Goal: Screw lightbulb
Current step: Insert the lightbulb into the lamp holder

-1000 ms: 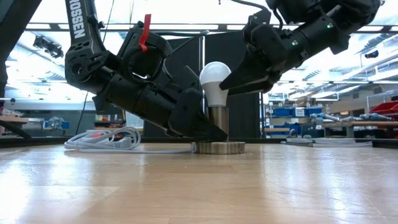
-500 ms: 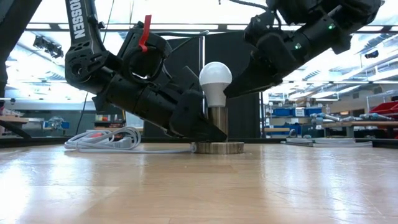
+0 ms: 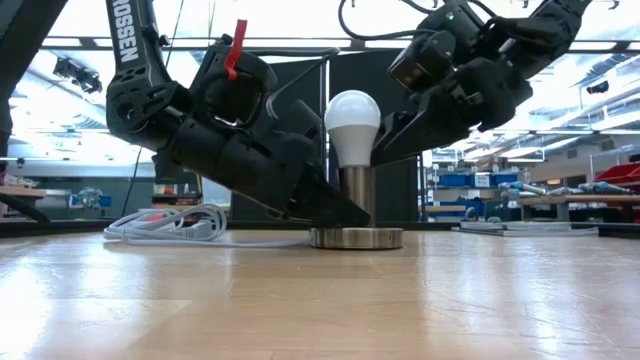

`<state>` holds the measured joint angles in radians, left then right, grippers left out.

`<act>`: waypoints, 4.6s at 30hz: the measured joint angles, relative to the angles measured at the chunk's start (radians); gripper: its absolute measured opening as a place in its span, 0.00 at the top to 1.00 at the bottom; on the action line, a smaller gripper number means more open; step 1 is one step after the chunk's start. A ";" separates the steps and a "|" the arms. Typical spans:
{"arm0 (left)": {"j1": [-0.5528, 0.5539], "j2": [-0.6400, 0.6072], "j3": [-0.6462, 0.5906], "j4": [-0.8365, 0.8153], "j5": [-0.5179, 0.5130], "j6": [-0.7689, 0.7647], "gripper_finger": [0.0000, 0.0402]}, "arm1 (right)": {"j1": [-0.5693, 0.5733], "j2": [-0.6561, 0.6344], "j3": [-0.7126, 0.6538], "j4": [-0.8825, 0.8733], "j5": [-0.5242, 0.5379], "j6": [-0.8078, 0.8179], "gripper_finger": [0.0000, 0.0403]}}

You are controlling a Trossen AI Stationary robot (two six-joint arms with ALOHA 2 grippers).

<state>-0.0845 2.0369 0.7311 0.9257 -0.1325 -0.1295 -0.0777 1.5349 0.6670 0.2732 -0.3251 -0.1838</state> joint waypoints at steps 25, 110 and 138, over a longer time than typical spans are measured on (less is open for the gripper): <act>-0.001 0.000 -0.001 0.003 0.176 0.096 0.52 | -0.182 0.141 -0.018 0.172 -0.382 -0.107 0.46; -0.080 -0.063 -0.004 -0.060 -0.498 0.053 0.18 | 0.420 -0.480 -0.195 -0.128 0.949 0.501 0.51; -0.144 -0.046 0.544 -0.748 -0.236 -0.152 0.27 | 0.636 -0.380 -0.193 -0.360 1.166 0.944 0.51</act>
<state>-0.2283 1.9905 1.2756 0.1780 -0.3688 -0.2820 0.5586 1.1546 0.4744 -0.0867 0.8409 0.7597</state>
